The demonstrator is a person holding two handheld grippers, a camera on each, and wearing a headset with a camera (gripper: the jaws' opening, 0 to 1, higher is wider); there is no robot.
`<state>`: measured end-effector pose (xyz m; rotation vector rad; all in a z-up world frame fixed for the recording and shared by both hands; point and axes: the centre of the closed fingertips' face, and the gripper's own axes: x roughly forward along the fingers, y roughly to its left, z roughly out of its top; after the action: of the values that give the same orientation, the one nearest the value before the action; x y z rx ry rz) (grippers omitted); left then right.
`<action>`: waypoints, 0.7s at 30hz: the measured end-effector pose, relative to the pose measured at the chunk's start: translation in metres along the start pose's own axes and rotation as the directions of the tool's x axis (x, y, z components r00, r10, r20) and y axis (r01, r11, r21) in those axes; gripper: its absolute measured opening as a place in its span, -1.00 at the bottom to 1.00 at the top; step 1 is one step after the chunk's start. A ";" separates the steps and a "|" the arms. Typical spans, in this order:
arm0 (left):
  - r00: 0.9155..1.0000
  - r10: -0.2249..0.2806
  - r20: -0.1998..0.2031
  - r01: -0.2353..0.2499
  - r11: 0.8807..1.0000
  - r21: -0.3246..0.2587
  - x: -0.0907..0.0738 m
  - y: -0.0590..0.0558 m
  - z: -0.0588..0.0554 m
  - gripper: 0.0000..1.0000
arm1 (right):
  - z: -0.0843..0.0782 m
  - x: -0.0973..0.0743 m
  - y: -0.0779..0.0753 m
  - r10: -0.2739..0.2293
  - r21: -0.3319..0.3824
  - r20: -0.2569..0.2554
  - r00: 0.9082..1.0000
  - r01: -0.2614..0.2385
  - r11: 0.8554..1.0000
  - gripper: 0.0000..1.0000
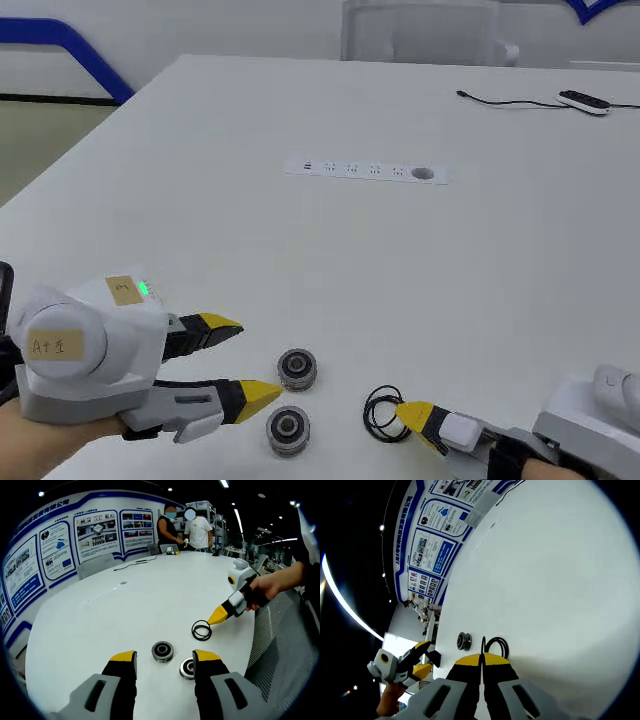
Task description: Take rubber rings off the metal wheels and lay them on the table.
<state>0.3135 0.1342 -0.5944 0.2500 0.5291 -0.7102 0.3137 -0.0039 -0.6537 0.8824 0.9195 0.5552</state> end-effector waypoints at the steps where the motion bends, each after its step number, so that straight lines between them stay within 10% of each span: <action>1: 1.000 0.000 0.001 0.000 1.000 0.000 0.000 0.000 0.000 -0.08 | 0.000 -0.001 -0.001 -0.001 0.001 0.001 1.000 0.001 1.000 -0.96; 21: 1.000 0.006 0.011 -0.005 1.000 -0.011 -0.006 -0.004 0.000 -0.08 | 0.001 -0.006 -0.010 -0.062 -0.075 0.028 0.998 0.064 0.995 -0.78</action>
<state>0.3071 0.1345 -0.5917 0.2367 0.5218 -0.7028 0.3119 -0.0140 -0.6588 0.7878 0.8944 0.5201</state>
